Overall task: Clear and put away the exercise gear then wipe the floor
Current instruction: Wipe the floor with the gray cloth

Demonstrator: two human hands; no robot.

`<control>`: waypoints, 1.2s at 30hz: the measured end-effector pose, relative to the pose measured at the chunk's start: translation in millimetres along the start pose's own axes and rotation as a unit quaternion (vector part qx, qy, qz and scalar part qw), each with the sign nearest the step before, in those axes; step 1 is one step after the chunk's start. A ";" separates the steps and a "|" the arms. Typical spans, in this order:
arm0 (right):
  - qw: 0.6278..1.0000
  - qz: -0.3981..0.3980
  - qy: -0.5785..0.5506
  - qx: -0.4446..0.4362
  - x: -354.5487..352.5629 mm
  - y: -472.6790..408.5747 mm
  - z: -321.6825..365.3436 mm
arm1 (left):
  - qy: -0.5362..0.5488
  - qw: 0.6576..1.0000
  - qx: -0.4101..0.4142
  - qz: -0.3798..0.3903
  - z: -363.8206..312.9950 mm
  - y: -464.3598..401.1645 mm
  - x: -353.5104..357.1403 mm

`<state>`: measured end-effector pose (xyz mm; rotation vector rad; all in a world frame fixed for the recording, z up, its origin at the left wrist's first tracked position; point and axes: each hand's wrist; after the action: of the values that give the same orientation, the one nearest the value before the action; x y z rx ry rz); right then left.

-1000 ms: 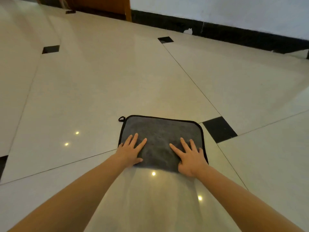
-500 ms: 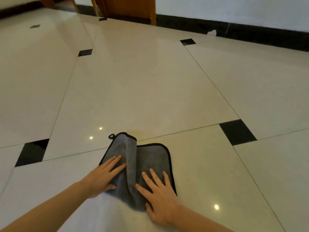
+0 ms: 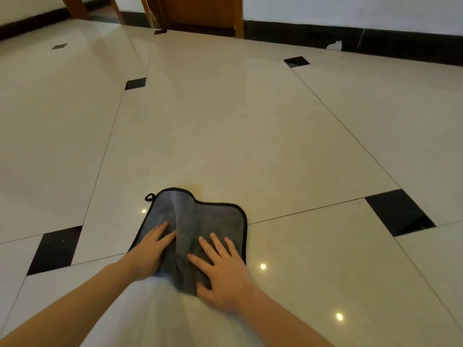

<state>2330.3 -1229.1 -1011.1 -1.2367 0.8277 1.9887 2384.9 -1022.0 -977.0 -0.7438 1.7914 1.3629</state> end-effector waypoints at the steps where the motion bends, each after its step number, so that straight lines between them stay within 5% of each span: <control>1: 1.000 -0.003 -0.002 0.010 0.0 -12.5 -2.9 | 0.010 1.000 -0.006 -0.007 6.3 -8.2 -5.6; 13: 0.989 0.013 0.022 0.144 -51.0 -114.9 -74.7 | 0.085 0.994 0.013 -0.068 43.8 -96.1 -46.8; 18: 0.975 0.042 0.016 0.216 -75.4 -121.0 -118.4 | -0.070 0.994 -0.033 -0.071 15.7 -156.4 -85.4; 21: 0.957 0.037 -0.009 0.287 -88.0 -117.9 -143.6 | -0.076 0.994 -0.051 -0.059 -17.6 -195.9 -112.1; 28: 0.902 -0.042 -0.022 0.430 -99.9 -100.3 -192.9 | -0.045 0.997 0.056 -0.026 -86.4 -277.4 -140.4; 36: 0.884 -0.012 -0.050 0.465 -122.2 -106.4 -242.9 | -0.104 0.986 0.121 -0.053 -112.7 -336.8 -159.3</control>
<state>2580.4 -1379.6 -1004.1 -0.5540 1.4548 1.2951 2719.8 -1218.3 -1004.6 -0.5381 1.6888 1.0876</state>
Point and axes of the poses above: each hand's wrist, its own y-axis away from the middle knuckle, its own x-axis out of the palm, z = x × y, and after that the axes turned 6 degrees about z, right-handed
